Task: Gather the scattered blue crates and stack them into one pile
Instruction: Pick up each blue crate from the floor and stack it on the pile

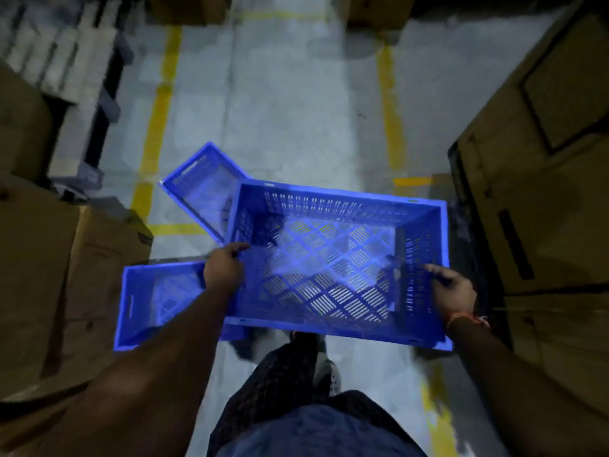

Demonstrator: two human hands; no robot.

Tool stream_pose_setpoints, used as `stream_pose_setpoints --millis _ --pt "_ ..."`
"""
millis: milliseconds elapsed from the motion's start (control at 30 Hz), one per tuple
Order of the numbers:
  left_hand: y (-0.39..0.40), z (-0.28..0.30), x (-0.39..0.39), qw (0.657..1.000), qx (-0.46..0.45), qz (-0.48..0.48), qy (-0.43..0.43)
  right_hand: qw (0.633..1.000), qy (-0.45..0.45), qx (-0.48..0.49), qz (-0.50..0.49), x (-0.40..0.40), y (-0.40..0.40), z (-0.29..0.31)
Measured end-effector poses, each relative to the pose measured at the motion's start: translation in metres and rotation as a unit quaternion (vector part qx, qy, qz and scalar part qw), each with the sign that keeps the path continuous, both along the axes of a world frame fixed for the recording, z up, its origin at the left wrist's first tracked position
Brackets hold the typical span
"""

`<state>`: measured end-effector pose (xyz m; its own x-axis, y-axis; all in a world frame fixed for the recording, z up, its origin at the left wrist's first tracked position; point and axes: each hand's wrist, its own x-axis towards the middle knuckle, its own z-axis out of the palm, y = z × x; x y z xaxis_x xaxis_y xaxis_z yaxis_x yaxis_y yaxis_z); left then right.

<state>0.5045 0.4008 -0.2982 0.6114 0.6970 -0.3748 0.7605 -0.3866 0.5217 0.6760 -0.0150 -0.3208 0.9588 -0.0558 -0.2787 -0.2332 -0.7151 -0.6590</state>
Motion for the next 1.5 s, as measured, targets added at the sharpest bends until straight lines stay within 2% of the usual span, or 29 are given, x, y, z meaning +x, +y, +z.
stream_pose_setpoints --millis 133,333,500,567,633,767,967,1167,1500 --pt "-0.033 0.028 -0.016 0.997 0.019 -0.066 -0.025 0.996 -0.017 0.074 -0.046 -0.057 -0.060 -0.001" --pt "-0.081 0.052 -0.028 0.984 0.007 -0.165 -0.065 0.978 -0.040 0.125 -0.164 -0.153 -0.137 0.016" --pt "-0.115 0.056 -0.031 0.950 -0.066 -0.280 -0.116 0.948 -0.067 0.155 -0.270 -0.237 -0.179 0.037" --pt "-0.125 0.052 -0.032 0.933 -0.062 -0.331 -0.124 0.935 -0.072 0.158 -0.308 -0.272 -0.190 0.044" --pt "-0.133 0.049 -0.037 0.918 -0.052 -0.365 -0.145 0.923 -0.085 0.156 -0.342 -0.312 -0.193 0.053" --pt "-0.158 0.061 -0.059 0.907 -0.088 -0.384 -0.150 0.895 -0.107 0.141 -0.410 -0.397 -0.182 0.082" --pt "-0.187 0.073 -0.120 0.865 -0.128 -0.463 -0.143 0.890 -0.110 0.066 -0.437 -0.531 -0.179 0.093" --pt "-0.234 0.081 -0.185 0.840 -0.125 -0.513 -0.125 0.865 -0.099 0.021 -0.492 -0.655 -0.184 0.100" --pt "-0.343 0.082 -0.308 0.748 -0.075 -0.650 -0.111 0.788 -0.116 0.017 -0.604 -0.870 -0.202 0.105"
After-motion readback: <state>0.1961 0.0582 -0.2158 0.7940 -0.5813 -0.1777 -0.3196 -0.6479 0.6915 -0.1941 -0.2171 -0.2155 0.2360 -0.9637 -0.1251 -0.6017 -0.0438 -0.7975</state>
